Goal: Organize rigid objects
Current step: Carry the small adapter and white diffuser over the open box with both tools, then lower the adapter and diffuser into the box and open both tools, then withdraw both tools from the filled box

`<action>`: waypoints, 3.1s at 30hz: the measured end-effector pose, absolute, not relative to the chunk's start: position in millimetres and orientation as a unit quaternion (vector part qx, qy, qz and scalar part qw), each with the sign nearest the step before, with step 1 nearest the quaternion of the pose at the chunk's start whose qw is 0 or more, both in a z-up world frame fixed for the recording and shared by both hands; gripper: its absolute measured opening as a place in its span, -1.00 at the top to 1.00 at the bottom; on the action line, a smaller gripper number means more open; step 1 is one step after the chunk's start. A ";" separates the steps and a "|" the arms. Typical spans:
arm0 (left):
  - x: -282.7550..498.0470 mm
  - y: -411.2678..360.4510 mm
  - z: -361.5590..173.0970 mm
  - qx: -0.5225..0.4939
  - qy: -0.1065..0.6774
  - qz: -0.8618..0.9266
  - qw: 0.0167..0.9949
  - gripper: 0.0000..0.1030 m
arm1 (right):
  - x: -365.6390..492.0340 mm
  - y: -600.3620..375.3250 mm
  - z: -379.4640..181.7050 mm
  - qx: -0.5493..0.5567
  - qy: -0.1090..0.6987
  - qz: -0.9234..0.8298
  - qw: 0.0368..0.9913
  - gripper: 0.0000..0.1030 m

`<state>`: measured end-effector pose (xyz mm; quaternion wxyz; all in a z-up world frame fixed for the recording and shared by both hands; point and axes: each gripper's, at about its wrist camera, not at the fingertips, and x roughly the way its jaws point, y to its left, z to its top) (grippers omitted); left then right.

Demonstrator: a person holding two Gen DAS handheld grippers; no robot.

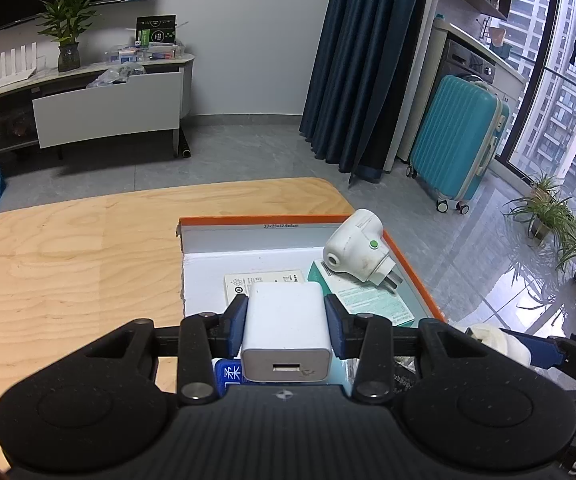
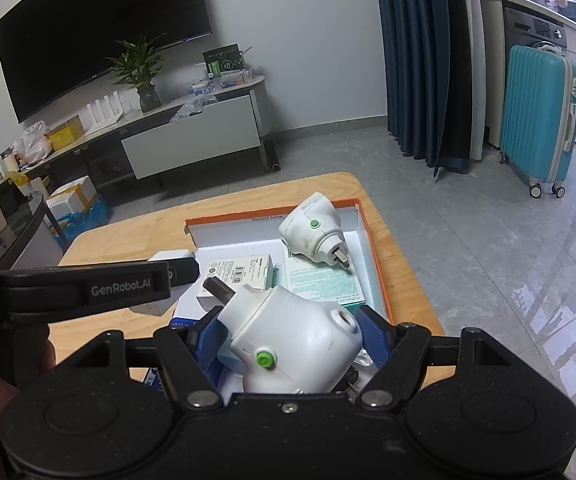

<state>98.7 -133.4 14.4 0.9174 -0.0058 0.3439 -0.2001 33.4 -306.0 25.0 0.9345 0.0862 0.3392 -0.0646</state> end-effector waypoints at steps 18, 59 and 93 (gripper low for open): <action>111.0 -136.4 9.9 -0.004 0.355 -0.203 0.912 0.20 | 46.5 -303.6 17.4 0.084 0.352 -0.051 0.931 -0.64; 93.7 -101.4 31.5 -0.039 0.361 -0.152 0.919 -0.68 | -2.2 -306.7 35.1 0.098 0.287 -0.057 0.951 -0.73; -17.3 -105.5 11.5 0.014 0.386 -0.082 0.919 -1.00 | -63.9 -288.8 17.7 0.068 0.307 -0.070 0.947 -0.78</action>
